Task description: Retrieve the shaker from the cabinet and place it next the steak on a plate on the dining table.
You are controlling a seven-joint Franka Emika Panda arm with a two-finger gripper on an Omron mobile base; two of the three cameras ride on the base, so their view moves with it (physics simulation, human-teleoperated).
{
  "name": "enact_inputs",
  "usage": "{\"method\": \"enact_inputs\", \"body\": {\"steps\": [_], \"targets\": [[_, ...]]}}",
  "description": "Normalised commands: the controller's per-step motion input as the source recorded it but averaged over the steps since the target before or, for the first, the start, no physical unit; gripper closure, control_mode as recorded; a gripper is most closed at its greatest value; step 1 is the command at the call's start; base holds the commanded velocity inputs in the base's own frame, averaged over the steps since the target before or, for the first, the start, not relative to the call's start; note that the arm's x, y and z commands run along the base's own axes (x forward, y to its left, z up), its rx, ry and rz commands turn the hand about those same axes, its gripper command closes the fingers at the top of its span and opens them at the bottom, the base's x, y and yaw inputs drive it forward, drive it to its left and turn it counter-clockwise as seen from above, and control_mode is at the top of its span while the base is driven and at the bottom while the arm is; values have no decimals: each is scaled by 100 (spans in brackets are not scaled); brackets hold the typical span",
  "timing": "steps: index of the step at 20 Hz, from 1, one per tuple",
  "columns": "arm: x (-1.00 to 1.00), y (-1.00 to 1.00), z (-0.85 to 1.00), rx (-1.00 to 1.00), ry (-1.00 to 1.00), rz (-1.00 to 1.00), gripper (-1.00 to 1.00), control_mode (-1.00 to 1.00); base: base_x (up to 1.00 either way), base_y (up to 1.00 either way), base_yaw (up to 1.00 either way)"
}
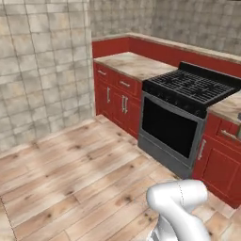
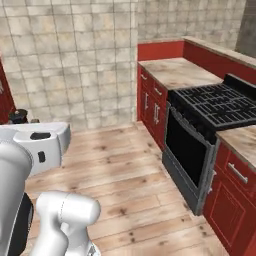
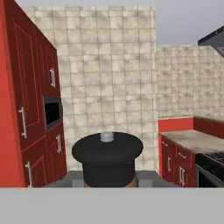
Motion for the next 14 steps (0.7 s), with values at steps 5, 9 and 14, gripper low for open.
{"method": "enact_inputs", "body": {"steps": [5,9,14], "targets": [[0,0,0,0,0,0,100,100,0,0,-100],[0,0,0,0,0,0,100,100,0,-2,-99],[0,0,0,0,0,0,100,100,29,-99,-33]]}}
